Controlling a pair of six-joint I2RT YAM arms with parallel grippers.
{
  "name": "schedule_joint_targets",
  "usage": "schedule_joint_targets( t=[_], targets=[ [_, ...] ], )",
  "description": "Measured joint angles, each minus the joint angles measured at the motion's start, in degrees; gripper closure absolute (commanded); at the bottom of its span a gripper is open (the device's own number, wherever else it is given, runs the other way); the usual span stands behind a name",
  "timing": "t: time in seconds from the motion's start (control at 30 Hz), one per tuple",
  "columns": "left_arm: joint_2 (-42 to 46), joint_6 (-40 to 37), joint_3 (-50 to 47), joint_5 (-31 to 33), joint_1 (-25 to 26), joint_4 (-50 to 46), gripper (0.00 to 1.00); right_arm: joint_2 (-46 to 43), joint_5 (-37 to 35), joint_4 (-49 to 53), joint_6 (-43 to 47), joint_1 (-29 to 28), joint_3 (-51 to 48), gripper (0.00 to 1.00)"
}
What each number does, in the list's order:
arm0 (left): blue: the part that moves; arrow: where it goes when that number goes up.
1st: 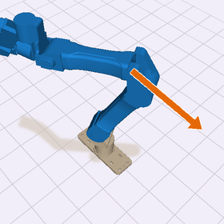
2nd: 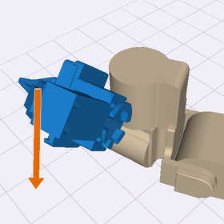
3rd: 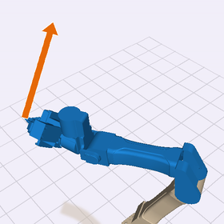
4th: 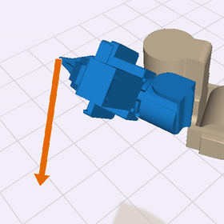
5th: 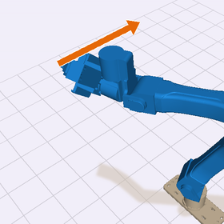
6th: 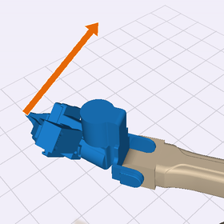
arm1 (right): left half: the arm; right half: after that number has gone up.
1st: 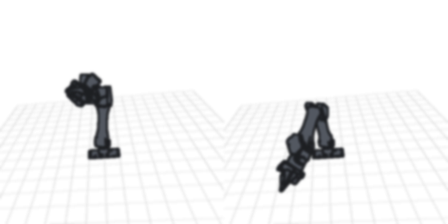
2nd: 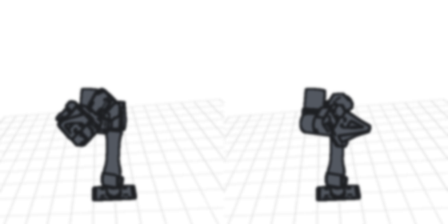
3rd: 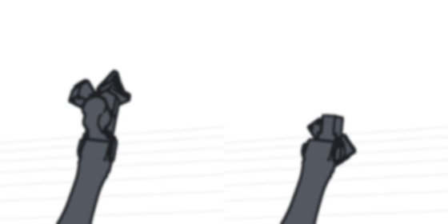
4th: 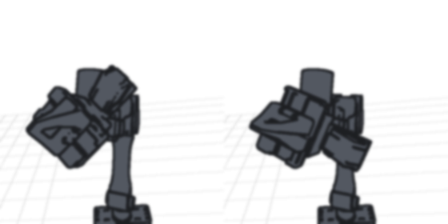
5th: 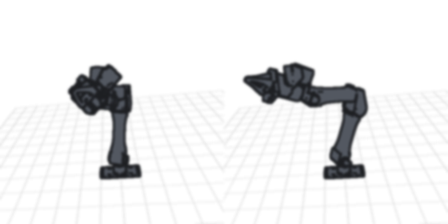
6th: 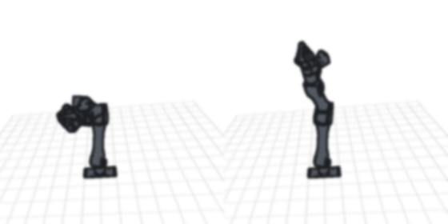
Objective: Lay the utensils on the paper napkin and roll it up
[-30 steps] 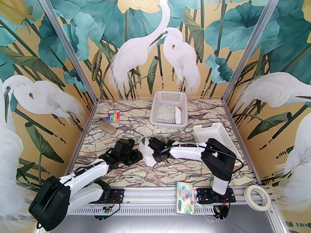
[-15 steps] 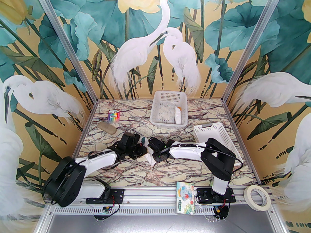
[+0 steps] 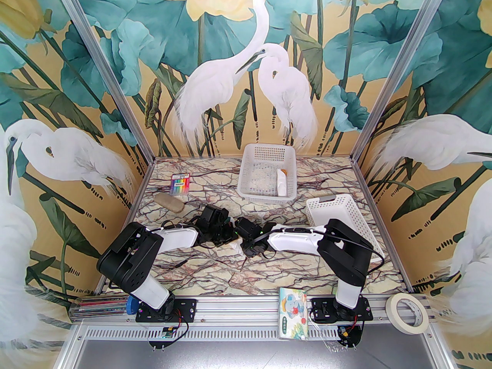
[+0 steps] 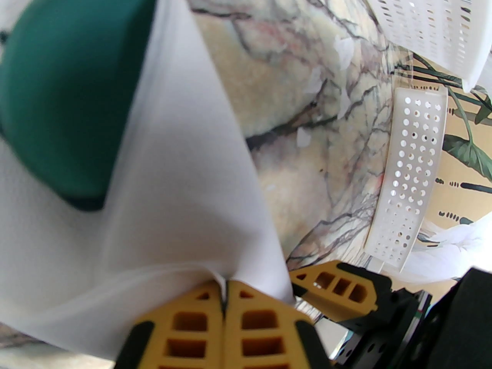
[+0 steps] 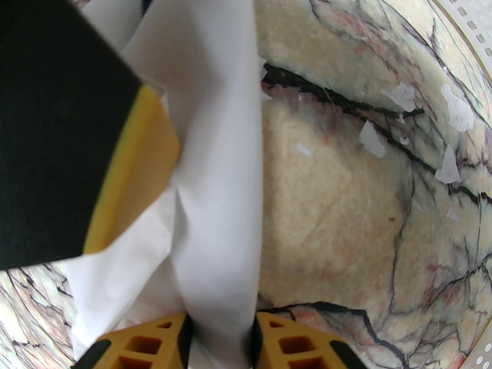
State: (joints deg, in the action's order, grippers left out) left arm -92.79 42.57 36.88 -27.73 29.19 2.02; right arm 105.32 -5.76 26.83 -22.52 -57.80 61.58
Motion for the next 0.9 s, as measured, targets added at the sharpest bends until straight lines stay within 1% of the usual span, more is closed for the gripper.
schedule_joint_targets(
  t=[0.03,0.13,0.27,0.33,0.47,0.6,0.7,0.9],
  targets=[
    [-0.1,0.0,-0.1,0.0,0.0,0.3,1.00,0.0,0.1,0.0,0.0,0.0,0.1,0.66],
    [-0.3,0.0,-0.7,-0.1,0.0,1.5,1.00,0.2,0.7,0.8,0.0,0.0,0.8,0.61],
    [-0.3,-0.3,-1.2,-0.1,0.0,2.1,1.00,-0.2,2.8,1.6,0.3,0.0,1.2,0.55],
    [-0.3,-0.4,-1.4,0.0,0.0,2.2,1.00,-1.1,4.1,2.0,0.5,0.3,1.1,0.54],
    [-0.3,-0.4,-1.9,0.1,0.0,2.6,1.00,-6.1,6.9,1.7,0.7,2.0,-0.8,0.55],
    [-0.3,-0.4,-1.9,0.1,0.0,2.6,1.00,-11.4,10.8,-0.9,0.4,5.9,-5.5,0.59],
    [-0.3,-0.4,-1.9,0.1,0.0,2.6,1.00,-11.8,13.1,-2.3,0.0,8.2,-7.8,0.63],
    [-0.3,-0.4,-2.0,0.1,0.0,2.9,1.00,-9.7,15.9,-4.7,0.0,8.3,-8.4,0.64]
  ],
)
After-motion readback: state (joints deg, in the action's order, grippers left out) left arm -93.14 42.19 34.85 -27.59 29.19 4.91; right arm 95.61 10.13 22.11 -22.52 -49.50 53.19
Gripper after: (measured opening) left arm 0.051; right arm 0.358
